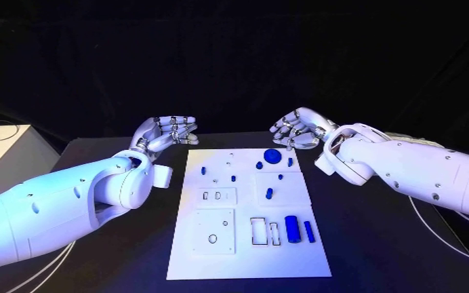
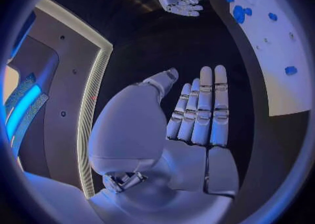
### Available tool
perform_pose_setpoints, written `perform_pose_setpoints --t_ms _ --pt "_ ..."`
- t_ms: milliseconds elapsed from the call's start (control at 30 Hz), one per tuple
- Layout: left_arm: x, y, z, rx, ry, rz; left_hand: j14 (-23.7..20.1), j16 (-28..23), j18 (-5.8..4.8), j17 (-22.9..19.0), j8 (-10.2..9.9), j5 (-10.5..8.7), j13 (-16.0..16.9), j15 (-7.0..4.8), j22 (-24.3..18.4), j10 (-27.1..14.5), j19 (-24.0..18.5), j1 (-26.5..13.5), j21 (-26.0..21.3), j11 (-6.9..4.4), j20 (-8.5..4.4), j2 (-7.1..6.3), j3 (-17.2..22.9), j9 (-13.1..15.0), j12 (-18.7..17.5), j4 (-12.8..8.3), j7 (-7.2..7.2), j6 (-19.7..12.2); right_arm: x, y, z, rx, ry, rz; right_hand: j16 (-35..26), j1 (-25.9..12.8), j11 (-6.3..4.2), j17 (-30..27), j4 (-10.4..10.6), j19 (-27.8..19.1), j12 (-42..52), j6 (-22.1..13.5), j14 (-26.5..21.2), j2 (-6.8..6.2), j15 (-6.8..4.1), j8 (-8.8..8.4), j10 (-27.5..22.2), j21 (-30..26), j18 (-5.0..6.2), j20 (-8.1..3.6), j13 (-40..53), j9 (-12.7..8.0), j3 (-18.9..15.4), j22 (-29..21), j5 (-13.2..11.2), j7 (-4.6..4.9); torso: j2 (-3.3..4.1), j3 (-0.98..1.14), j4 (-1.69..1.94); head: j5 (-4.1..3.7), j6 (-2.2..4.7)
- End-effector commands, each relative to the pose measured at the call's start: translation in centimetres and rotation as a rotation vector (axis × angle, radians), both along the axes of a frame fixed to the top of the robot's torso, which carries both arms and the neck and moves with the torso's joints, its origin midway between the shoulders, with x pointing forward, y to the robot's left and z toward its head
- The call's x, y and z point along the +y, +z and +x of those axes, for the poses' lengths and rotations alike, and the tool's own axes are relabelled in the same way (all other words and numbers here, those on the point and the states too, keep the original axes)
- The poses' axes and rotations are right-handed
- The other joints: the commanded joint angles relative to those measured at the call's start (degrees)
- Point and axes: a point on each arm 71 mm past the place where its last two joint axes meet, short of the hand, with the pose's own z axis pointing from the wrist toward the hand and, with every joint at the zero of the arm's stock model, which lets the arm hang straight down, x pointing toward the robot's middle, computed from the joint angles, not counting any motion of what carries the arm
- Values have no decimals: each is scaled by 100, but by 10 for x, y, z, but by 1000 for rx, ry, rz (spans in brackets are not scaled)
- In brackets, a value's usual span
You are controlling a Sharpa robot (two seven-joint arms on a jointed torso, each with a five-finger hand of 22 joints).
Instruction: Assemble the parts on the task board
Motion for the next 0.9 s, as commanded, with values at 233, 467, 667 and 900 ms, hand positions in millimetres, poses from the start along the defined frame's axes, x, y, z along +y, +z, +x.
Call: perform_pose_setpoints --t_ms 233,467,667,900 --pt "-11 11 -17 2 -119 -30 297 2042 69 1734 92 -2 61 -277 1741 706 119 -236 2582 -194 -283 -248 704 109 -124 -84 -117 197 15 3 -2 -132 43 -404 4544 -32 -145 3994 79 1151 -64 217 588 -326 -158 30 340 4467 -508 -184 6 191 526 4731 8 -91 281 -24 122 -94 6" --pt "-14 14 -23 11 -140 -39 244 2349 -31 1943 151 -16 88 -285 2622 738 291 -268 3404 -213 -283 -265 802 183 -118 -132 -123 231 25 5 -4 -188 36 -512 4715 -146 -107 4088 164 1143 -75 145 569 -392 -126 2 199 4573 -508 -146 -10 219 533 4839 -103 -62 404 -31 207 -157 10" --pt "-15 17 -26 13 -150 -44 239 2476 -77 2018 164 -17 97 -280 2972 720 384 -303 3716 -207 -275 -279 818 210 -123 -137 -127 220 33 3 -7 -204 39 -564 4854 -223 -69 4198 241 1101 -73 88 565 -465 -94 -25 37 4514 -479 -110 -15 234 491 4743 -250 -37 466 -45 245 -224 14" --pt "-17 20 -28 9 -158 -48 225 2529 -86 2049 176 -16 100 -275 3058 699 377 -319 3803 -202 -268 -288 822 225 -130 -141 -125 224 38 -1 -7 -207 38 -598 4979 -277 -47 4264 332 1134 -76 37 553 -548 -70 -55 -48 4662 -503 -79 -8 252 377 4937 -315 -19 541 -59 263 -252 -22"
